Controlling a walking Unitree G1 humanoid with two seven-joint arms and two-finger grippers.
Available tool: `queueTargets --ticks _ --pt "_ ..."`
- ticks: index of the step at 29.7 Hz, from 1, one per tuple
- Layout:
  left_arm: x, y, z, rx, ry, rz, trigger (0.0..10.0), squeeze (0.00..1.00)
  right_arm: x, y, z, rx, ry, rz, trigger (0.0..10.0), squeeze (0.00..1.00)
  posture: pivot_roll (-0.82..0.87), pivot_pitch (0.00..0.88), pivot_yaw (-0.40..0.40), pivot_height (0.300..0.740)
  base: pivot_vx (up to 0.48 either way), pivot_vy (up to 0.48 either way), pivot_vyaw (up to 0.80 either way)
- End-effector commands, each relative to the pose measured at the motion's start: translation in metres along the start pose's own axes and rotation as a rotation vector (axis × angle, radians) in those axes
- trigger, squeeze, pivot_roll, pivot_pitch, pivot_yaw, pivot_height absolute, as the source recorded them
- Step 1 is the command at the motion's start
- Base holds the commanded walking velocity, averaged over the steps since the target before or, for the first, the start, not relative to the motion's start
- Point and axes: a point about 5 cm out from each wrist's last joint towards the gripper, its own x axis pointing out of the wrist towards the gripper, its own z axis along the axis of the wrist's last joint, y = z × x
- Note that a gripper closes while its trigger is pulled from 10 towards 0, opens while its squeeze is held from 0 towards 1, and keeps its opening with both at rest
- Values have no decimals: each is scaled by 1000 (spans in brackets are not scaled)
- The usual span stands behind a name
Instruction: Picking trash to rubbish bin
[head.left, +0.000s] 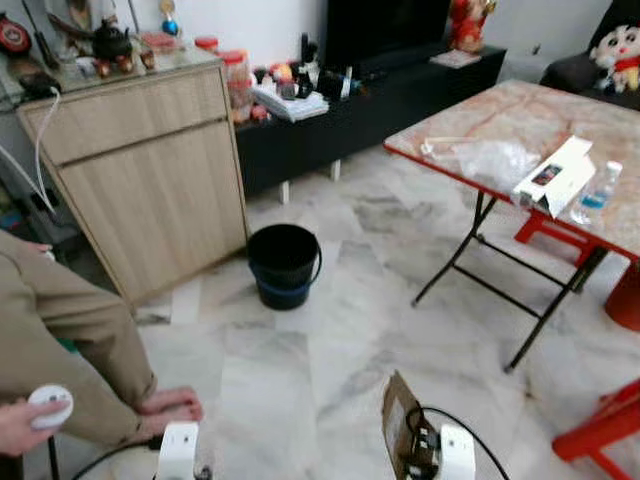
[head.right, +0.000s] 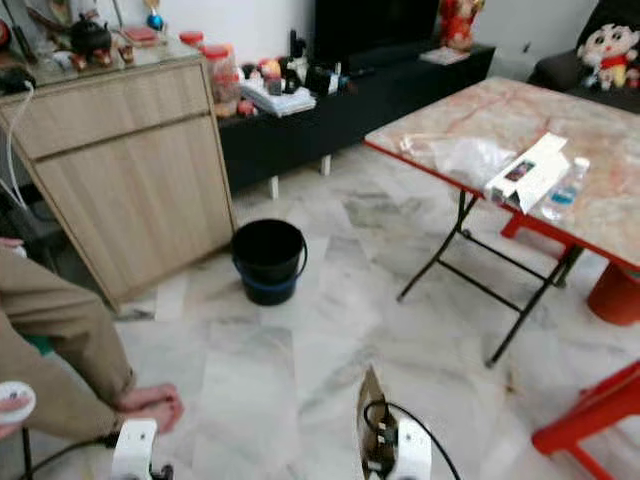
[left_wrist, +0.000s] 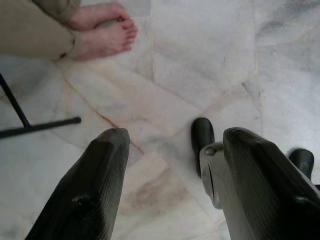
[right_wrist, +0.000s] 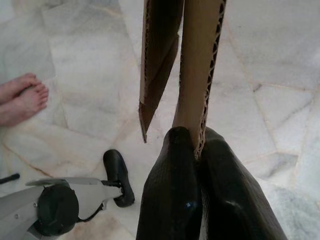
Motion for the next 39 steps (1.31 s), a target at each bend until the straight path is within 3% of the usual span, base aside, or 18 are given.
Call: queueTargets --ticks 1,22,32,39 --pt "0 0 3 -4 -6 5 10000 0 0 -2 5 1 -24 -7 10000 0 -31 1 -15 740 398 0 0" --pt "0 2 2 -9 -4 12 10000 0 1 2 9 -13 -35 11 10000 0 -22 15 -14 740 403 0 0" --pt "0 2 2 -12 -2 12 10000 0 1 4 8 -30 -34 16 10000 0 -14 19 -21 740 405 0 734" --pt "0 2 0 -13 2 12 10000 0 1 4 8 -27 -29 21 10000 0 -14 18 -20 740 405 0 0"
